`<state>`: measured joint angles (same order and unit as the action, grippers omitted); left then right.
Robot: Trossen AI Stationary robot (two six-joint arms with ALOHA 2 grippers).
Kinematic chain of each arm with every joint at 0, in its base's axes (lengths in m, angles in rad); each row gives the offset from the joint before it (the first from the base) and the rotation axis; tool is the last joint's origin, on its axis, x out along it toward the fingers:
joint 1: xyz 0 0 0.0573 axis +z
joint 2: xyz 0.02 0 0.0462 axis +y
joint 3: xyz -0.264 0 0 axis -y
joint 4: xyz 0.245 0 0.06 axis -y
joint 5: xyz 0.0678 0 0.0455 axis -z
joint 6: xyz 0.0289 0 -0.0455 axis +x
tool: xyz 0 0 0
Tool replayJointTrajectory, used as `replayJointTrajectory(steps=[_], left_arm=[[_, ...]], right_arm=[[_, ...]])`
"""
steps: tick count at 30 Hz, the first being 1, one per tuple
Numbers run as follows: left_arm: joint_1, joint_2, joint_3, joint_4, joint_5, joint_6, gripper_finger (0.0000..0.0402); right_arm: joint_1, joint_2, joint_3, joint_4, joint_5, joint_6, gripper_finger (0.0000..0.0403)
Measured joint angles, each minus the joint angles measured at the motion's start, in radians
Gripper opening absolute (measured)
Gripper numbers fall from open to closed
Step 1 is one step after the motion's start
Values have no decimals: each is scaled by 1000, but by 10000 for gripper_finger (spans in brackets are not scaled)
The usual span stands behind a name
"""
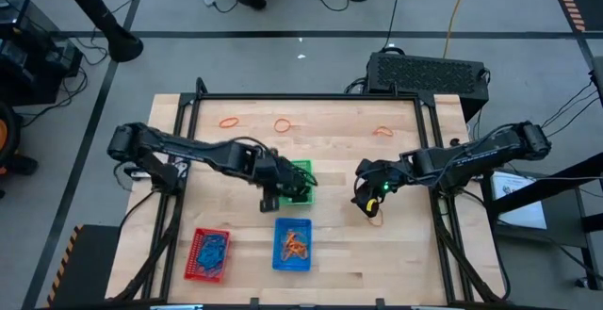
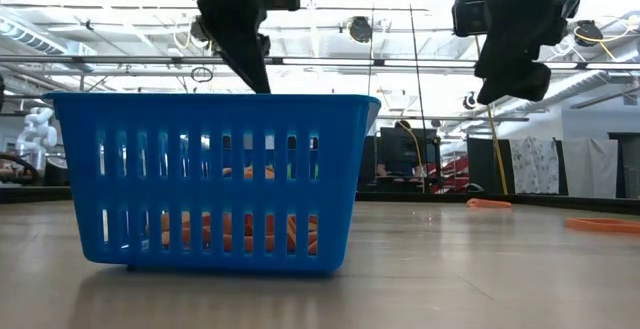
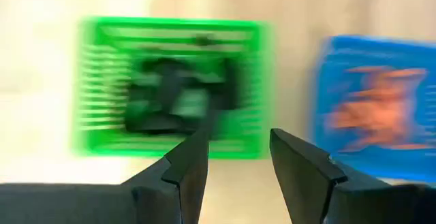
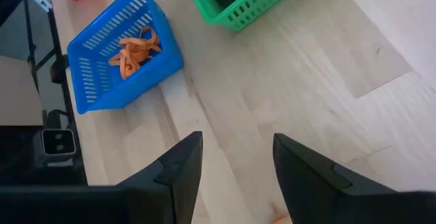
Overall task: Sort rubber bands into baskets
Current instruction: Put the orange rubberband into the blue bin
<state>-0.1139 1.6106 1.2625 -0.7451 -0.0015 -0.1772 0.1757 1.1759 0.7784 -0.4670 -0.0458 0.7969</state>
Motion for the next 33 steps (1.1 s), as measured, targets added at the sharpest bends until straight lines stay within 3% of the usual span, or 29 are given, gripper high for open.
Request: replayJointTrajectory(steps=[7,10,12,18,27,33], left_arm=[[65,-42,0,-56,-387,289,164],[93,-42,-13,-63,-604,340,164],[125,-42,-27,-42,-658,387,164],[247,-35,-48,-25,-578,478,164],[492,60,-113,178,-112,546,164],[582,197,-112,258,-57,524,164]], right_arm=[[-8,-1,0,2,24,72,171],[-8,-1,0,2,25,115,171],[-8,-1,0,2,25,149,171],[-8,-1,0,3,30,213,171],[-3,-1,0,5,107,261,171],[1,-1,0,4,107,260,171]])
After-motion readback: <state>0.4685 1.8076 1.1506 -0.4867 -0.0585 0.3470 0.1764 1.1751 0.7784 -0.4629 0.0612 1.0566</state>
